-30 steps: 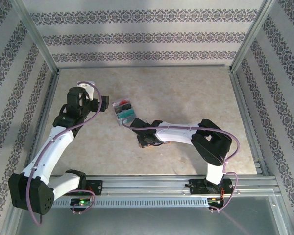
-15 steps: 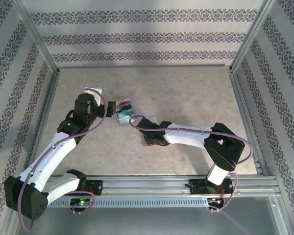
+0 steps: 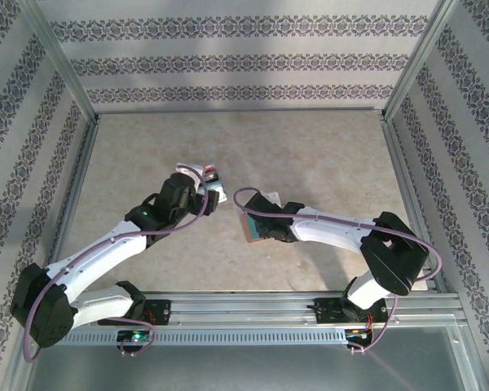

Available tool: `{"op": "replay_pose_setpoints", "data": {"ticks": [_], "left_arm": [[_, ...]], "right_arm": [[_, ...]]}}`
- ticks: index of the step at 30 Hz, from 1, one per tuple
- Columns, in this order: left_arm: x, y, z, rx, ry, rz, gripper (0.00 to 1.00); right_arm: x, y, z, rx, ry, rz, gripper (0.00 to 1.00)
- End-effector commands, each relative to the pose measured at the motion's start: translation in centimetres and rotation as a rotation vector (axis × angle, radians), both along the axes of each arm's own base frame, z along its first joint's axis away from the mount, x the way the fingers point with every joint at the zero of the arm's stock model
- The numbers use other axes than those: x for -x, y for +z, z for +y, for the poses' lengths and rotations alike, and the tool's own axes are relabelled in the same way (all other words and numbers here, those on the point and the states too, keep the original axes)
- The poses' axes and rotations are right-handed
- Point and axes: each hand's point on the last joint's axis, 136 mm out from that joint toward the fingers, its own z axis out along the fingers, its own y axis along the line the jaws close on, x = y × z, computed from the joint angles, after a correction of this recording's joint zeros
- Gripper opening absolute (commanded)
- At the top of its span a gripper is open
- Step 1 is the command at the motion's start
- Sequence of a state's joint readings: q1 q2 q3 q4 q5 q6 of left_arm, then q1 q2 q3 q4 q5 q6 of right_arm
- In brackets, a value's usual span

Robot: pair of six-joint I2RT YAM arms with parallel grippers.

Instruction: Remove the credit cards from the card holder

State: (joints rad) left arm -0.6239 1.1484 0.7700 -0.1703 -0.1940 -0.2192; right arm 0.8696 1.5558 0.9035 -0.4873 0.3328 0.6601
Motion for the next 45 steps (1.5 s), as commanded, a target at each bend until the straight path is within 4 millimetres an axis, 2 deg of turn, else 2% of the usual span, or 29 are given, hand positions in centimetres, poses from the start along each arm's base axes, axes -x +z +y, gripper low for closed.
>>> {"op": "replay_pose_setpoints", "data": {"ticks": [1, 8, 12, 15, 17, 20, 24, 26, 29, 33, 35, 39, 42, 45], "left_arm": [[0.3, -0.9, -2.1, 0.076, 0.004, -0.001, 0.85], [2.2, -5.2, -8.0, 0.052, -0.157, 0.082, 0.77], [2.8, -7.4, -10.9, 0.051, -0.223, 0.129, 0.70], [3.1, -8.7, -12.5, 0.055, -0.258, 0.160, 0.69], [3.2, -9.7, -13.0, 0.052, -0.264, 0.188, 0.68], [3.3, -10.9, -13.3, 0.051, -0.267, 0.216, 0.61], [3.3, -11.7, -13.6, 0.041, -0.272, 0.236, 0.60], [3.2, -11.8, -13.8, 0.041, -0.275, 0.238, 0.55], [3.1, -12.0, -14.0, 0.043, -0.276, 0.239, 0.48], [3.0, -12.2, -14.1, 0.044, -0.276, 0.241, 0.46], [2.8, -12.5, -14.1, 0.040, -0.265, 0.242, 0.45], [2.7, -12.7, -14.1, 0.035, -0.258, 0.247, 0.41], [2.8, -12.9, -14.0, 0.035, -0.254, 0.250, 0.41], [2.8, -12.9, -13.9, 0.038, -0.247, 0.250, 0.41]], "right_arm": [[-0.2, -0.2, -1.4, 0.008, -0.040, -0.010, 0.33], [-0.6, -0.6, -2.5, -0.037, -0.078, 0.002, 0.28], [-0.5, -1.2, -3.3, -0.051, -0.108, 0.020, 0.31], [-0.4, -1.6, -4.1, -0.036, -0.126, 0.027, 0.33], [-0.4, -2.0, -4.8, -0.021, -0.138, 0.031, 0.33], [-0.3, -2.7, -5.9, 0.016, -0.156, 0.043, 0.33], [-0.1, -3.4, -6.6, 0.065, -0.161, 0.058, 0.32], [0.0, -3.5, -6.9, 0.083, -0.163, 0.067, 0.31], [0.0, -2.7, -7.1, 0.081, -0.171, 0.051, 0.31], [-0.1, -1.9, -7.4, 0.077, -0.180, 0.032, 0.31], [-0.3, 0.9, -8.7, 0.081, -0.205, -0.022, 0.29], [-0.1, 3.8, -9.7, 0.054, -0.227, -0.077, 0.29], [0.1, 6.1, -9.2, -0.042, -0.216, -0.120, 0.29], [0.5, 7.6, -7.6, -0.162, -0.175, -0.127, 0.25]]}}
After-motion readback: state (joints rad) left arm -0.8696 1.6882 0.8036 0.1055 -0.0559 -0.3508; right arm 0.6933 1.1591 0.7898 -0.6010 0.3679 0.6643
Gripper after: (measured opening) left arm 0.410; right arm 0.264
